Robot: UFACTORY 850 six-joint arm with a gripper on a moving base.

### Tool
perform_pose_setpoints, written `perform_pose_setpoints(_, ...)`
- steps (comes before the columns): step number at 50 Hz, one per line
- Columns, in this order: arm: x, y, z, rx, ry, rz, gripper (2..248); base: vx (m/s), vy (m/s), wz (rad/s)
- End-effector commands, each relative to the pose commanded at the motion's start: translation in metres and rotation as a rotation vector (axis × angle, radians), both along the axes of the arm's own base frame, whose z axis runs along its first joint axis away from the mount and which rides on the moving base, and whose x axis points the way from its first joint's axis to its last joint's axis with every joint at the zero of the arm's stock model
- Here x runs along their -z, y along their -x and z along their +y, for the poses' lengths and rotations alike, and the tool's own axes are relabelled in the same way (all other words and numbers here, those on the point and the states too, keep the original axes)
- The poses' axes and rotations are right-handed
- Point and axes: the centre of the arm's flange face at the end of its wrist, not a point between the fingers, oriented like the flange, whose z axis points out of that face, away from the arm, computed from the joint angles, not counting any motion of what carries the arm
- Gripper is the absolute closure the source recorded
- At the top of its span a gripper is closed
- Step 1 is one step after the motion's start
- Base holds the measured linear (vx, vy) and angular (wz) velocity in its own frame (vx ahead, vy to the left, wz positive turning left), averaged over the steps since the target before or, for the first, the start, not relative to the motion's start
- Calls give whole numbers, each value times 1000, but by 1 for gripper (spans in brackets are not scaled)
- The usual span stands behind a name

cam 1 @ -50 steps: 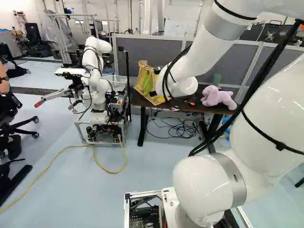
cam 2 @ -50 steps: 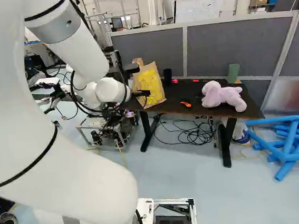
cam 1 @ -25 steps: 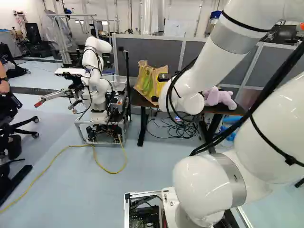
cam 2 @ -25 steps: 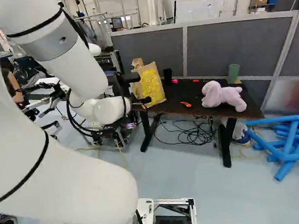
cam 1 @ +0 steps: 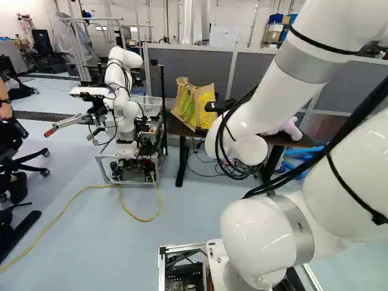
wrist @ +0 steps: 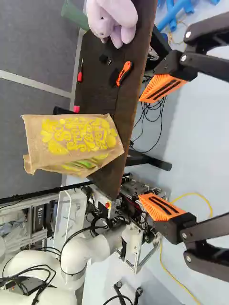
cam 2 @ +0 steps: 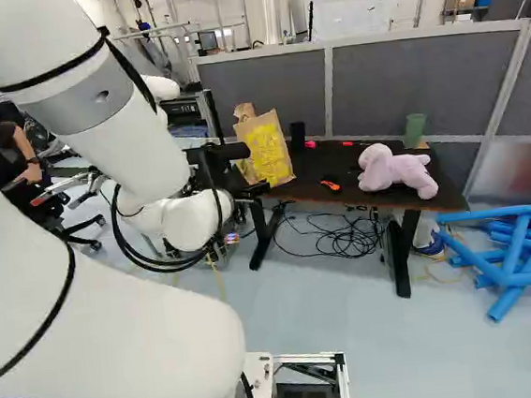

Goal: Pick up the bag on the ground and place it on the table

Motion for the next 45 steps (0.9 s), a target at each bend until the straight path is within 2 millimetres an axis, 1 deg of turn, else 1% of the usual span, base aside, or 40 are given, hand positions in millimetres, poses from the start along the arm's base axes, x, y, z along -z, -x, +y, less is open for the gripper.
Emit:
perform_pose_setpoints(22,8,17,-1,6,-6,-33,3,0,0,0)
perform_pose_setpoints(45,9,19,-1,7,-8,-39,3,0,0,0)
